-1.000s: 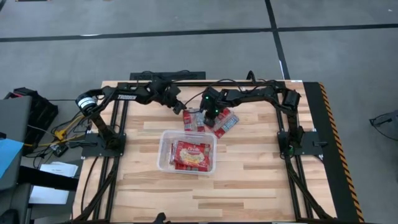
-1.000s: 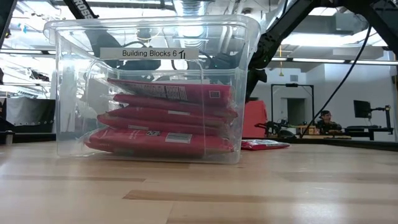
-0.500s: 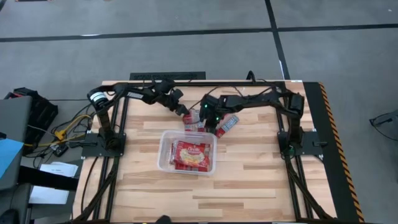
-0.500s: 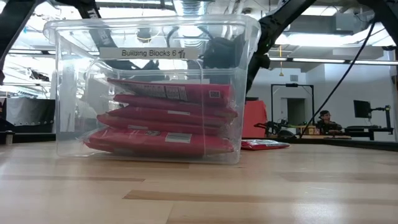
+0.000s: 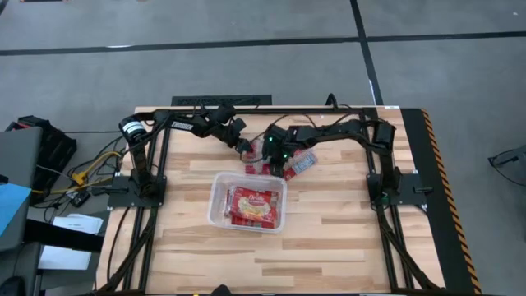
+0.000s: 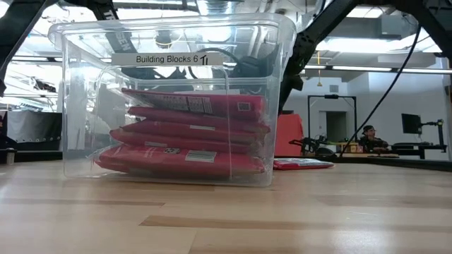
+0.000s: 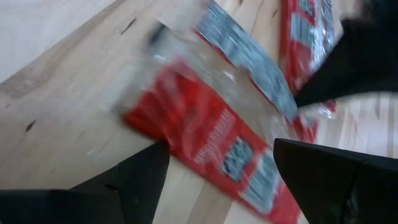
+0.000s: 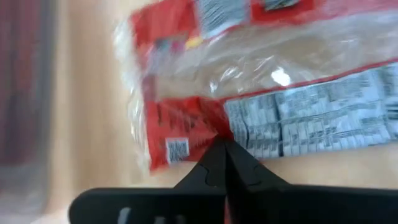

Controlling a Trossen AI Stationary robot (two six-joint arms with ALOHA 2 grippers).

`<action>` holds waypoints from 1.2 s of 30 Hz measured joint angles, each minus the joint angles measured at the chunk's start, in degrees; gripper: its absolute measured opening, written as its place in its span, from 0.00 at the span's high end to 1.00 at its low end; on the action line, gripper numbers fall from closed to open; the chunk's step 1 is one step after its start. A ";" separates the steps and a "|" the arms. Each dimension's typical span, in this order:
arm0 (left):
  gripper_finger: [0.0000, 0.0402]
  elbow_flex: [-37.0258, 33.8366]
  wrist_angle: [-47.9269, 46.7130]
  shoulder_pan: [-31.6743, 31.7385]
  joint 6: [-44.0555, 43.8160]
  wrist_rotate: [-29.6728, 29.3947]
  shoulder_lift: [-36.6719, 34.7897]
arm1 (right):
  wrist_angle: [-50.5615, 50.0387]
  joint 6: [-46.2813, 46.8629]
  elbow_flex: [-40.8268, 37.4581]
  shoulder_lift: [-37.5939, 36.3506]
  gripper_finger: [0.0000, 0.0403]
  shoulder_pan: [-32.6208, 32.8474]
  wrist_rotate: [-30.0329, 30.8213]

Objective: Sort popcorn bags into baskets
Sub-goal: Put the red popcorn bag into the container

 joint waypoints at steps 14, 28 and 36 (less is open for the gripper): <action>0.29 -0.02 0.58 -3.17 -4.87 0.52 0.00 | 6.07 -9.54 0.08 0.04 0.98 -5.71 6.28; 0.29 4.48 -8.10 -1.61 -13.88 17.36 -5.31 | 3.59 -2.91 0.87 -4.61 0.98 -7.32 4.10; 0.29 6.78 -24.80 2.30 -5.86 -16.02 -12.67 | 4.09 1.60 0.87 -4.62 0.93 -8.22 7.92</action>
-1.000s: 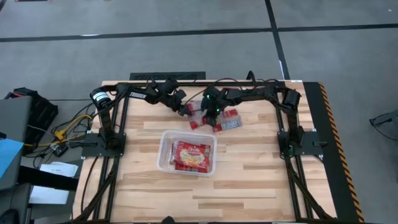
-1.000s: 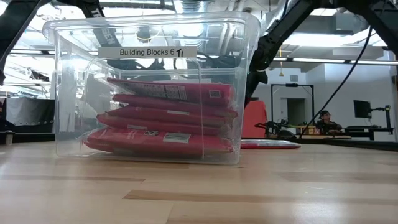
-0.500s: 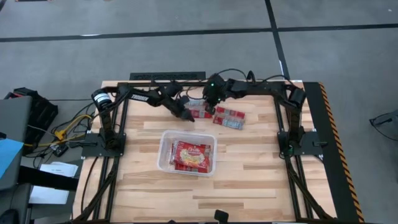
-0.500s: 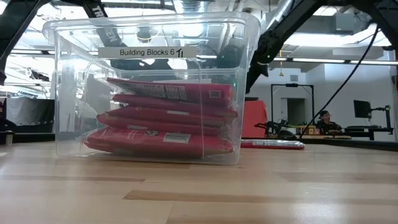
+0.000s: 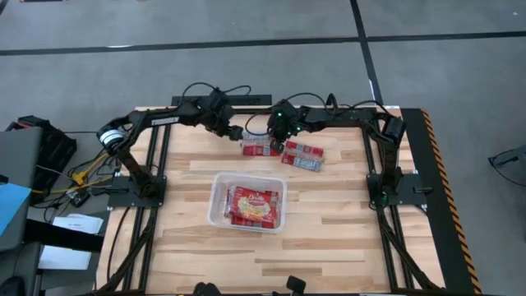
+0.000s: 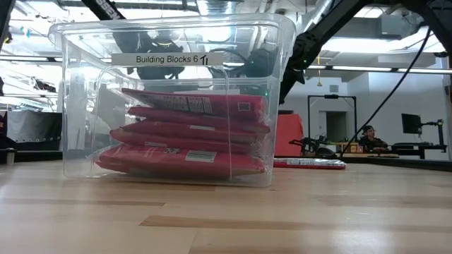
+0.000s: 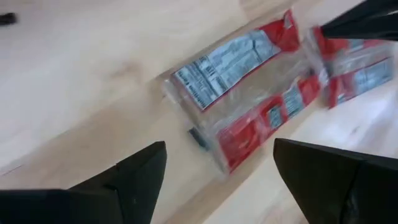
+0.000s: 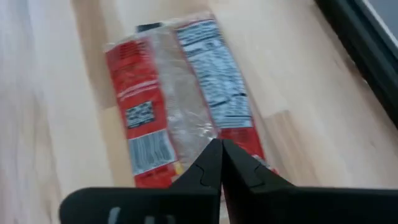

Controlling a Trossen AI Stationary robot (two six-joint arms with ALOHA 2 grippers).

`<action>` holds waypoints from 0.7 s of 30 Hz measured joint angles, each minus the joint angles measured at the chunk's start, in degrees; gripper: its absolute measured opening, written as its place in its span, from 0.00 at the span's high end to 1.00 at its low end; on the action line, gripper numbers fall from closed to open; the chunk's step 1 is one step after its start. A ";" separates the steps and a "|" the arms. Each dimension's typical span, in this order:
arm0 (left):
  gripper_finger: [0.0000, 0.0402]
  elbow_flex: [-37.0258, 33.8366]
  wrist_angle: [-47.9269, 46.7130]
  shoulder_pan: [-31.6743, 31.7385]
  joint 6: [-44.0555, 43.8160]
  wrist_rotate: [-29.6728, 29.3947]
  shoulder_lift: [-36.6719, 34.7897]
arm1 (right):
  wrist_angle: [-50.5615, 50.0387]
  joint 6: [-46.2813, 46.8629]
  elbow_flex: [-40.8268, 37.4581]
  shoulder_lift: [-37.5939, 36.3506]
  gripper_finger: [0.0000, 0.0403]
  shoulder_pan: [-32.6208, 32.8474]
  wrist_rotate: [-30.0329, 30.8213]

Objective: Sort popcorn bags into baskets
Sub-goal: Put the red popcorn bag into the container

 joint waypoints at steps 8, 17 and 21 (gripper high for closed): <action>0.29 0.00 5.87 -0.86 -4.86 5.25 8.92 | -0.45 0.46 -0.01 -0.01 0.97 0.21 0.62; 0.29 0.11 13.72 -1.97 -10.27 7.50 13.57 | -0.39 1.85 -0.08 3.21 0.93 -0.32 0.24; 0.29 0.00 16.52 -3.03 -12.43 6.83 13.74 | 1.93 1.12 0.13 6.39 0.94 0.05 -4.00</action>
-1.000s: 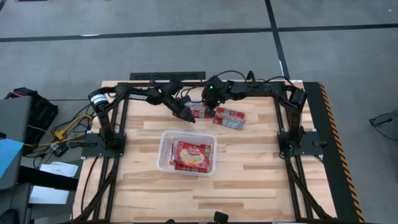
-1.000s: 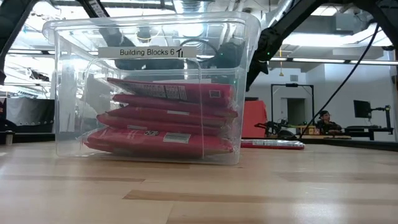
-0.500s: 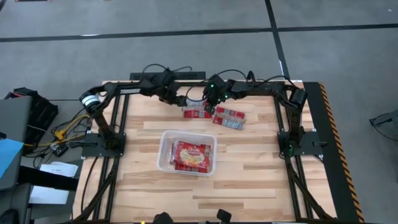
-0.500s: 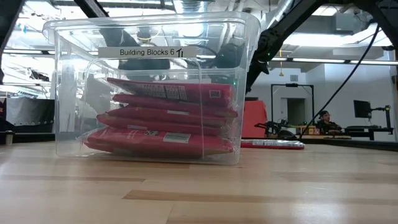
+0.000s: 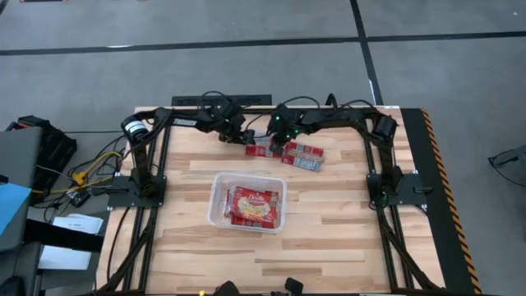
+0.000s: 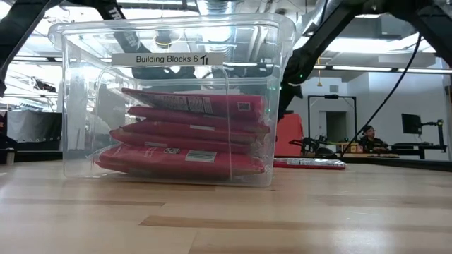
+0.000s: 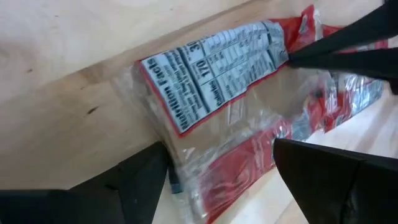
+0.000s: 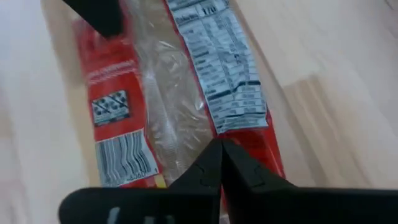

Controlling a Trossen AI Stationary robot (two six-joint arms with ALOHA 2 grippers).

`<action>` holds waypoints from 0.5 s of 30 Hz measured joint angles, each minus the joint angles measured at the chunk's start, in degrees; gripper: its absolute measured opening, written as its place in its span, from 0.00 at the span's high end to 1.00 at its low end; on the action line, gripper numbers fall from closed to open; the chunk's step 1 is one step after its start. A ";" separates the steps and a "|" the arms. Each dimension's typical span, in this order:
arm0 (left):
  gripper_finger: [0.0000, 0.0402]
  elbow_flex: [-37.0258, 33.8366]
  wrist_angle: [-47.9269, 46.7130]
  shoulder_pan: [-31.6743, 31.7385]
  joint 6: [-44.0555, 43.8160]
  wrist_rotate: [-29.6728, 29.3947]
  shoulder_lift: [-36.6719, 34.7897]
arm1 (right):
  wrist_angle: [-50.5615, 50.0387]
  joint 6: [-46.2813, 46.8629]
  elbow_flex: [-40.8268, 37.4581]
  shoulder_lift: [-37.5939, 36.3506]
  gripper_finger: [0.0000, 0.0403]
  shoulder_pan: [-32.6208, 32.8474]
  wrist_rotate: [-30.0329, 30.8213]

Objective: Sort popcorn bags into baskets
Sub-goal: Put the red popcorn bag into the container

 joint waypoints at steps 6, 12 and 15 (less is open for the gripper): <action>0.29 -0.13 1.58 -2.54 -0.39 -0.65 -0.02 | 2.98 -0.28 0.21 2.05 0.98 0.34 -2.17; 0.39 -0.15 0.62 -3.51 -1.74 0.76 0.02 | 3.16 -0.22 0.21 2.16 0.91 -0.05 -3.85; 0.55 -0.20 0.20 -3.58 -1.85 -1.19 0.04 | 2.99 -0.47 0.19 2.12 0.91 -0.04 -3.98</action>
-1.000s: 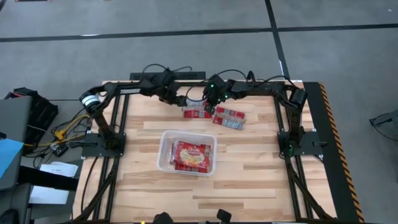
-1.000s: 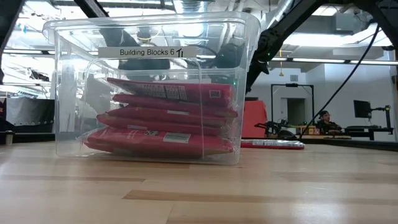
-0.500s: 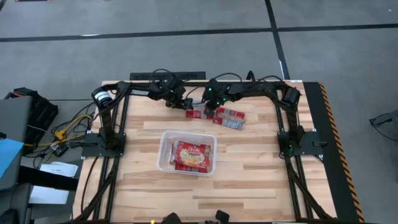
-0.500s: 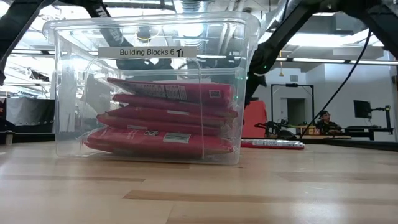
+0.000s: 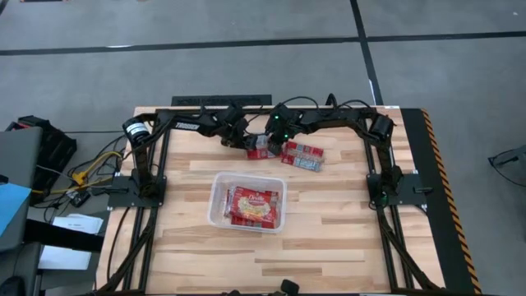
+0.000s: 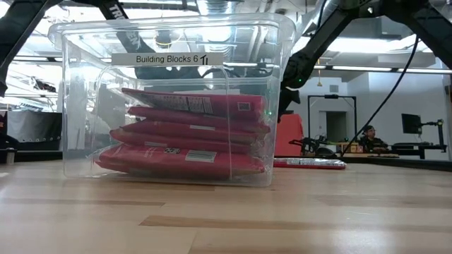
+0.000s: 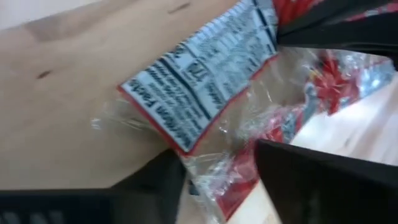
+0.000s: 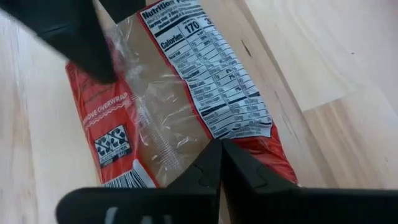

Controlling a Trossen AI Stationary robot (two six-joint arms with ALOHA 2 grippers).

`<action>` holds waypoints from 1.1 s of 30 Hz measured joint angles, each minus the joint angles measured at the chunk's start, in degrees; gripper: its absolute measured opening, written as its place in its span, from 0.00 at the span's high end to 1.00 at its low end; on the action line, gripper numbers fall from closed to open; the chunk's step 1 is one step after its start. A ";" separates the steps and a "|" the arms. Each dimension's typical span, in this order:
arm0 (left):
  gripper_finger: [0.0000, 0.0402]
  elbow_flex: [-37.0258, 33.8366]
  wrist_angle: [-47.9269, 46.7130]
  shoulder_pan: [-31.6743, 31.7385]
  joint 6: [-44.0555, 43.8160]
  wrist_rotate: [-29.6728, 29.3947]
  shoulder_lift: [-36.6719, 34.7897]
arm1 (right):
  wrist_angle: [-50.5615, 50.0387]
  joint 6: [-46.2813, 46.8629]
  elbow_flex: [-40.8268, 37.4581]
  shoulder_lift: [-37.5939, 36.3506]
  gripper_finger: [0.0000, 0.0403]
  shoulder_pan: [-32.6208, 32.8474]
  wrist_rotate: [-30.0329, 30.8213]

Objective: Sort popcorn bags into baskets
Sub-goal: Put the red popcorn bag into the container

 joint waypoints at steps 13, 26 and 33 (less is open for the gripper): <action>0.99 0.32 1.51 0.19 0.00 2.23 -0.32 | -4.63 -0.64 -0.51 -7.23 0.94 -1.46 -0.69; 1.00 3.55 -3.61 -0.63 -2.46 2.09 -14.77 | -18.33 -0.89 -0.28 -28.76 0.97 -6.25 5.40; 1.00 4.55 -17.36 -5.27 -4.04 -1.35 -33.05 | -25.43 -1.61 -0.22 -36.37 0.92 -6.15 11.24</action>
